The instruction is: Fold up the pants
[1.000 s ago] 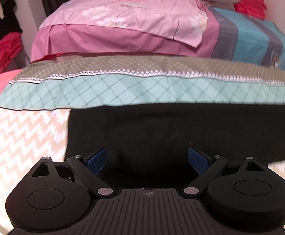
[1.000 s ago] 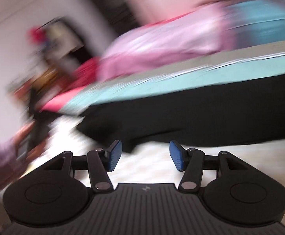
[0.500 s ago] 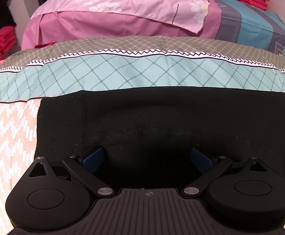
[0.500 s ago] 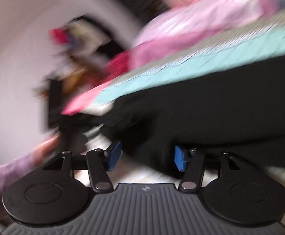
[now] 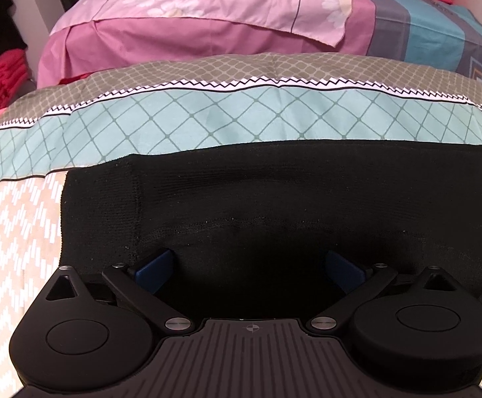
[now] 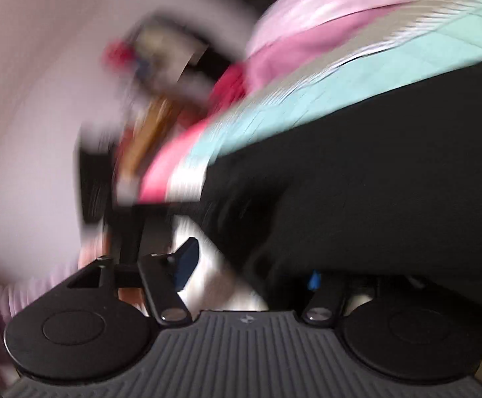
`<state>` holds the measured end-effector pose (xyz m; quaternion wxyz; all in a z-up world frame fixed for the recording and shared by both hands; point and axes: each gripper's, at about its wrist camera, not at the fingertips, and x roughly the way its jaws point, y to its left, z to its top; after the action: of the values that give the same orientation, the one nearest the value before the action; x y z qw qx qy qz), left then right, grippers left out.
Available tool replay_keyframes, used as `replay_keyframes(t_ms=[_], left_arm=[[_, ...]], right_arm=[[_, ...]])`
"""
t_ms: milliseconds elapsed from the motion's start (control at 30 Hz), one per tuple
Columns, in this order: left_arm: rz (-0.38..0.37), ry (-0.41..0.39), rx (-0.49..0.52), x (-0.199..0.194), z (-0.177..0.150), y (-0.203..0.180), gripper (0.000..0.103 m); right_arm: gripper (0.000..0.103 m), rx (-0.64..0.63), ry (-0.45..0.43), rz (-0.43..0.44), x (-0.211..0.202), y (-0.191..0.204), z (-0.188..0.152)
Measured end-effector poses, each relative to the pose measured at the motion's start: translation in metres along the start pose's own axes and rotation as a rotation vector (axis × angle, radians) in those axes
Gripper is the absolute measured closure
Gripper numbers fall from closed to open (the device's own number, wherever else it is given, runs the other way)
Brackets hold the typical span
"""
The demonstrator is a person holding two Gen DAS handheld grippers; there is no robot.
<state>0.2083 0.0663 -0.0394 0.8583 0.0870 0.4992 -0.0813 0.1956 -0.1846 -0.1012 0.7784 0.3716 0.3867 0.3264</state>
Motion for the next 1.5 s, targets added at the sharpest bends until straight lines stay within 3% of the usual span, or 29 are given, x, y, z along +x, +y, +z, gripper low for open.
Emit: replay_keyframes(t_ms=[33,67,133,200,333,367,433,500,567,600,633,700,800,867,967,1100,1233,1300,1367,1500], left_arm=[[0.005,0.001,0.000,0.000,0.000,-0.001,0.000],[0.009,0.002,0.001,0.001,0.001,-0.002,0.000],[0.013,0.003,0.005,0.001,0.000,-0.003,0.000],[0.018,0.001,0.014,0.002,0.000,-0.004,0.000],[0.020,0.000,0.011,0.002,0.000,-0.003,0.000],[0.020,0.001,0.012,0.002,0.000,-0.004,0.000],[0.021,0.003,0.012,0.002,0.000,-0.004,0.000],[0.019,0.004,0.012,0.002,0.000,-0.003,0.000],[0.019,0.004,0.012,0.002,0.000,-0.003,0.000],[0.018,0.005,0.012,0.002,0.000,-0.003,0.000],[0.019,0.005,0.011,0.002,0.001,-0.003,0.000],[0.021,0.006,0.010,0.002,0.001,-0.003,0.000],[0.027,0.003,0.009,0.002,0.000,-0.004,0.000],[0.033,0.000,0.007,0.002,-0.001,-0.005,0.000],[0.044,-0.002,0.002,0.001,-0.002,-0.007,0.000],[0.049,-0.003,-0.002,0.001,-0.003,-0.007,0.000],[0.045,-0.011,-0.001,0.001,-0.004,-0.006,0.000],[0.045,-0.014,-0.002,0.001,-0.005,-0.006,0.000],[0.046,-0.017,-0.003,0.001,-0.005,-0.006,0.000],[0.049,-0.016,-0.002,0.001,-0.005,-0.006,0.000]], right_arm=[[0.037,0.032,-0.002,0.023,-0.001,-0.002,-0.007],[0.035,-0.006,0.058,0.044,0.005,0.005,-0.012],[0.029,-0.133,0.247,0.066,0.019,0.023,-0.027],[0.031,-0.277,0.249,-0.004,0.018,0.039,-0.034],[0.045,-0.023,0.103,-0.032,0.000,0.014,-0.014],[0.043,-0.036,0.114,-0.035,0.002,0.018,-0.018],[0.034,-0.193,0.218,-0.057,0.003,0.038,-0.031],[0.034,-0.344,0.250,-0.138,-0.003,0.058,-0.042],[0.031,-0.375,0.254,-0.212,-0.020,0.067,-0.044],[0.023,-0.356,0.259,-0.238,-0.032,0.067,-0.044],[0.022,-0.345,0.250,-0.247,-0.043,0.071,-0.045],[0.022,-0.342,0.189,-0.238,-0.059,0.072,-0.039],[0.021,-0.334,-0.003,-0.257,-0.074,0.071,-0.033],[0.020,-0.338,-0.153,-0.370,-0.069,0.067,-0.028],[0.021,-0.362,-0.227,-0.492,-0.057,0.051,-0.021],[0.050,-0.328,-0.249,-0.600,-0.055,0.019,-0.016],[0.039,-0.208,-0.406,-0.630,-0.120,-0.003,-0.013],[0.025,-0.159,-0.471,-0.683,-0.146,-0.010,-0.014],[0.024,-0.128,-0.569,-0.771,-0.177,-0.016,-0.016],[0.026,-0.024,-0.684,-0.806,-0.231,-0.038,-0.016]])
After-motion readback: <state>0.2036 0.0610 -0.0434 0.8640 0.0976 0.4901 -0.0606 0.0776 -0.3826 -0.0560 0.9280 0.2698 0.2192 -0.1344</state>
